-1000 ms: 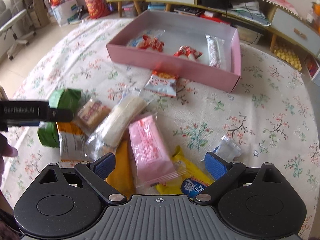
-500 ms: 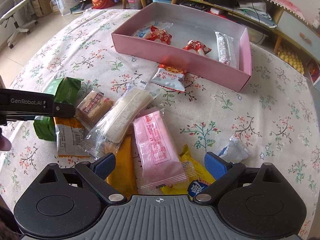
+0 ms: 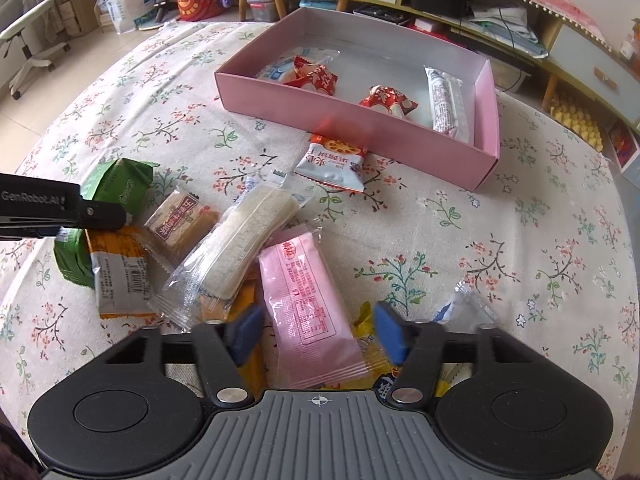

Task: Organize snacks
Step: 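Lift the green pack with the left gripper while the right grasps the pink packet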

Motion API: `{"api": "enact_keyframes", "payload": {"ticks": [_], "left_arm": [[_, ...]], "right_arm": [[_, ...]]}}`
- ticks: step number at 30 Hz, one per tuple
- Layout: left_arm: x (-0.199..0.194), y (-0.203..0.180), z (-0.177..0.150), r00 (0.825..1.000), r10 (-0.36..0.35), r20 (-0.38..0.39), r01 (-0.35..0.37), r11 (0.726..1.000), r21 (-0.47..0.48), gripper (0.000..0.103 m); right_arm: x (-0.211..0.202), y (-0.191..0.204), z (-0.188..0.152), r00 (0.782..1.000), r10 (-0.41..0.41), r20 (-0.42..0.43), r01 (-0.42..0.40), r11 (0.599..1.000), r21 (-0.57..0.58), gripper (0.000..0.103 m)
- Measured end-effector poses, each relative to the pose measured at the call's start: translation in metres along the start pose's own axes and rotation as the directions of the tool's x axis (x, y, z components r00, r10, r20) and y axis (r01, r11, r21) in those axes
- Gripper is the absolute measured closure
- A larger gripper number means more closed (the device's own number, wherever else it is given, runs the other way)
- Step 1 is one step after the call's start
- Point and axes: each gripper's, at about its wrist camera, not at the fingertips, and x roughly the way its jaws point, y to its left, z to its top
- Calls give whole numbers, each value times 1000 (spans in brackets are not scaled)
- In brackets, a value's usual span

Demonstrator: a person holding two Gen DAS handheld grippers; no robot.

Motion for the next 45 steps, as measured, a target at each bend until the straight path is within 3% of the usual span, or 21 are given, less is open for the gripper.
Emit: {"api": "enact_keyframes", "payload": {"ticks": [3, 8, 19, 24, 26, 29, 35, 45], "left_arm": [[1, 2, 2, 1000, -7, -4, 7, 1000, -7, 61], [-1, 5, 7, 1000, -20, -1, 20, 1000, -16, 61], [-3, -3, 17, 999, -29, 38, 26, 997, 76, 61], [5, -7, 22, 999, -17, 37, 12, 994, 108, 50], [9, -6, 23, 999, -4, 34, 0, 994, 107, 50], [17, -2, 27, 1000, -1, 11, 0, 997, 72, 52], [23, -3, 25, 998, -12, -60, 18, 995, 93, 57], [0, -1, 38, 999, -45, 20, 44, 995, 89, 62]], "right_arm": [[-1, -3, 2, 1000, 16, 5, -16, 1000, 20, 65], [-6, -8, 5, 998, 56, 9, -57, 996, 71, 69], [-16, -35, 8, 990, 134, 51, -142, 967, 211, 71], [-14, -41, 12, 987, 146, 60, -157, 958, 241, 71], [-12, -42, 14, 987, 149, 60, -159, 954, 253, 71], [-12, -42, 16, 986, 153, 62, -164, 950, 265, 71], [-10, -43, 23, 985, 155, 73, -170, 941, 292, 72], [-25, -66, 30, 970, 195, 145, -238, 882, 407, 73]]}}
